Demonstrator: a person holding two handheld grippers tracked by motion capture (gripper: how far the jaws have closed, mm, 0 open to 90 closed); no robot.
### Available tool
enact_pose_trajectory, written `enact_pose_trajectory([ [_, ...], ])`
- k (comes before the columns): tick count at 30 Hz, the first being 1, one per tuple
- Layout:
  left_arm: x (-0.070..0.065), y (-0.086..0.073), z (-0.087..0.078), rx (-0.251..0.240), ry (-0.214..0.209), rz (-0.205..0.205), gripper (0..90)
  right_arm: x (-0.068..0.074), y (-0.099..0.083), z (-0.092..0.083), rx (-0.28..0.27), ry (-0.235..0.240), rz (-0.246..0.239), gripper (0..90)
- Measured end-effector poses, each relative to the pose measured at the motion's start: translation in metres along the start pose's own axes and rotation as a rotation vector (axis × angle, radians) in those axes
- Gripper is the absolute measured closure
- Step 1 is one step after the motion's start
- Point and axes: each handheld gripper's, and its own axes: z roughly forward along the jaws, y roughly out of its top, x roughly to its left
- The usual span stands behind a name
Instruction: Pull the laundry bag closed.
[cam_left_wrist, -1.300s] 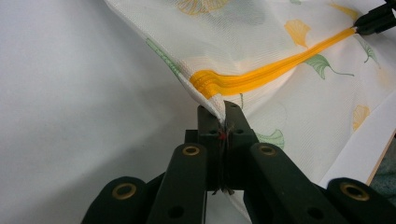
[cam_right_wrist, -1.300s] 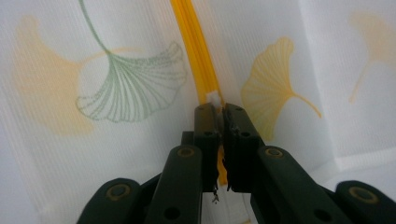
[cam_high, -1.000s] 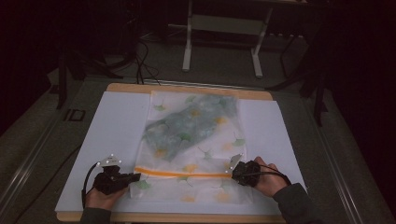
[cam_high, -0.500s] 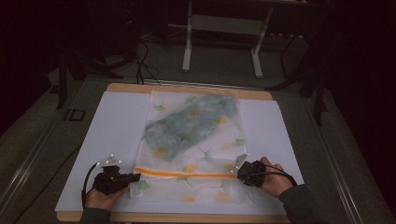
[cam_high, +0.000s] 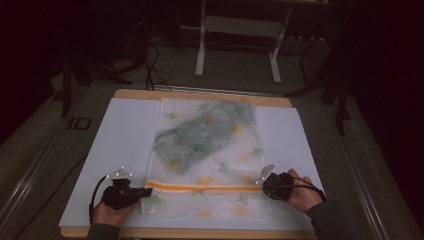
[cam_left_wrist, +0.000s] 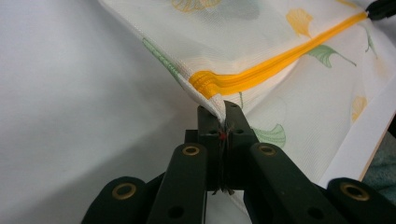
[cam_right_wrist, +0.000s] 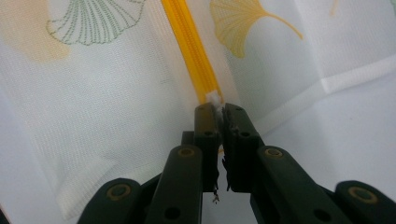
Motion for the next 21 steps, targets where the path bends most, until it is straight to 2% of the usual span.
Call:
enact_pose_trajectory([
  [6, 0.001, -0.001, 0.001, 0.007, -0.005, -0.007, 87.2, -0.001, -0.004, 0.001, -0.009, 0.016, 0.018, 84.8],
  [8, 0.0, -0.001, -0.002, -0.004, 0.009, 0.003, 80.6, -0.001, -0.005, 0.001, -0.018, 0.031, 0.031, 83.4],
  [9, 0.001, -0.002, -0.004, -0.015, 0.01, -0.002, 77.7, -0.002, -0.007, 0.001, -0.042, 0.045, 0.056, 78.9],
  [10, 0.003, -0.002, -0.007, -0.026, 0.011, -0.01, 77.7, -0.002, -0.007, 0.001, -0.042, 0.045, 0.056, 78.9],
  [11, 0.005, -0.004, -0.012, -0.052, 0.011, -0.024, 72.8, -0.003, -0.009, 0.001, -0.074, 0.071, 0.082, 73.4],
  [12, 0.005, -0.004, -0.012, -0.052, 0.011, -0.024, 72.0, -0.003, -0.009, 0.001, -0.074, 0.071, 0.082, 73.4],
  [13, 0.006, -0.004, -0.018, -0.075, 0.016, -0.023, 71.1, -0.004, -0.012, 0.0, -0.099, 0.078, 0.107, 69.6],
  [14, 0.006, -0.004, -0.018, -0.075, 0.016, -0.023, 70.4, -0.004, -0.012, 0.0, -0.099, 0.078, 0.107, 69.6],
  [15, 0.007, -0.005, -0.022, -0.097, 0.021, -0.024, 70.1, -0.006, -0.015, -0.001, -0.131, 0.083, 0.141, 66.6],
  [16, 0.007, -0.005, -0.022, -0.097, 0.021, -0.024, 69.6, -0.006, -0.015, -0.001, -0.131, 0.083, 0.141, 66.6],
  [17, 0.009, -0.006, -0.026, -0.117, 0.034, -0.029, 69.2, -0.008, -0.017, -0.002, -0.176, 0.088, 0.19, 64.8],
  [18, 0.009, -0.006, -0.026, -0.117, 0.034, -0.029, 69.2, -0.008, -0.017, -0.002, -0.176, 0.088, 0.19, 64.8],
  [19, 0.01, -0.007, -0.028, -0.128, 0.053, -0.031, 69.1, -0.011, -0.02, -0.003, -0.213, 0.089, 0.231, 63.9],
  [20, 0.01, -0.007, -0.028, -0.128, 0.053, -0.031, 69.0, -0.011, -0.02, -0.003, -0.213, 0.089, 0.231, 63.9],
  [21, 0.011, -0.007, -0.03, -0.133, 0.08, -0.029, 68.9, -0.012, -0.022, -0.002, -0.235, 0.079, 0.266, 63.2],
])
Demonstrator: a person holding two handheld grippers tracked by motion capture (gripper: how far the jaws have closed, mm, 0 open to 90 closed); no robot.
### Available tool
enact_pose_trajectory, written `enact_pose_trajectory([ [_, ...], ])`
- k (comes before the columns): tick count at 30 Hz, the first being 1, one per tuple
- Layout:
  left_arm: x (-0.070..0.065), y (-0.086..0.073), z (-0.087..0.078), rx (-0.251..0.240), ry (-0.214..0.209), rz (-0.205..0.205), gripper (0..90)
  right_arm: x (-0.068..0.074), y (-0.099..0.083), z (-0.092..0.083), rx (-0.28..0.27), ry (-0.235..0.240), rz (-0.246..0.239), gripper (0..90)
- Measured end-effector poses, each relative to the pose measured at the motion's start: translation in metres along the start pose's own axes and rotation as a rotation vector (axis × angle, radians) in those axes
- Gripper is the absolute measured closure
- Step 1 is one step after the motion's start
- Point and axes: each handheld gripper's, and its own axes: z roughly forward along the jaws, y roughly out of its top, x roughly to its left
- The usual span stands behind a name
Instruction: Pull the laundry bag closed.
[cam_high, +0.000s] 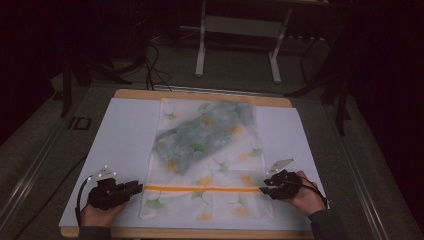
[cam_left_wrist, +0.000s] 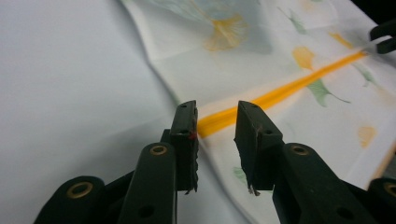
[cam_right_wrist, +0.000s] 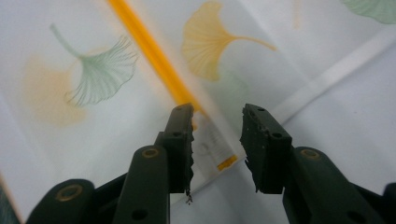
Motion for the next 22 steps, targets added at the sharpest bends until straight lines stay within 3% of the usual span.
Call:
enact_pose_trajectory([
  [1, 0.0, 0.0, 0.0, 0.0, 0.0, 0.0, 68.7, 0.0, 0.0, 0.0, 0.0, 0.0, 0.0, 63.2],
  [2, 0.0, 0.0, 0.0, -0.004, 0.022, 0.004, 68.3, -0.002, -0.002, 0.0, -0.029, -0.01, 0.033, 61.8],
  [3, 0.0, 0.0, -0.001, -0.006, 0.042, 0.005, 68.3, -0.002, -0.002, 0.0, -0.029, -0.01, 0.033, 61.8],
  [4, 0.001, 0.0, 0.0, -0.005, 0.075, 0.009, 67.7, -0.004, -0.004, 0.0, -0.063, -0.025, 0.076, 60.7],
  [5, 0.001, 0.0, 0.0, -0.005, 0.075, 0.009, 66.7, -0.004, -0.004, 0.0, -0.063, -0.025, 0.076, 60.7],
  [6, 0.001, -0.001, 0.001, 0.004, 0.112, 0.02, 66.1, -0.007, -0.008, -0.001, -0.111, -0.097, 0.128, 57.2],
  [7, 0.001, -0.001, 0.001, 0.004, 0.112, 0.02, 66.1, -0.007, -0.008, -0.001, -0.111, -0.097, 0.128, 57.2],
  [8, 0.001, -0.001, 0.002, 0.011, 0.146, 0.027, 65.2, -0.011, -0.013, -0.001, -0.162, -0.149, 0.194, 56.0],
  [9, 0.001, -0.001, 0.002, 0.011, 0.146, 0.027, 64.3, -0.011, -0.013, -0.001, -0.162, -0.149, 0.194, 56.0],
  [12, 0.002, -0.001, 0.007, 0.02, 0.215, 0.038, 62.8, -0.016, -0.025, 0.001, -0.236, -0.202, 0.299, 52.9],
  [13, 0.002, -0.001, 0.007, 0.02, 0.215, 0.038, 62.2, -0.016, -0.025, 0.001, -0.236, -0.202, 0.299, 52.9],
  [16, 0.004, -0.002, 0.009, 0.016, 0.281, 0.037, 59.1, -0.016, -0.036, 0.007, -0.266, -0.243, 0.335, 51.7],
  [18, 0.005, -0.002, 0.011, 0.0, 0.319, 0.029, 57.3, -0.017, -0.041, 0.011, -0.254, -0.284, 0.35, 50.5],
  [22, 0.007, 0.0, 0.015, -0.003, 0.357, 0.038, 55.7, -0.019, -0.043, 0.012, -0.289, -0.299, 0.374, 50.6],
])
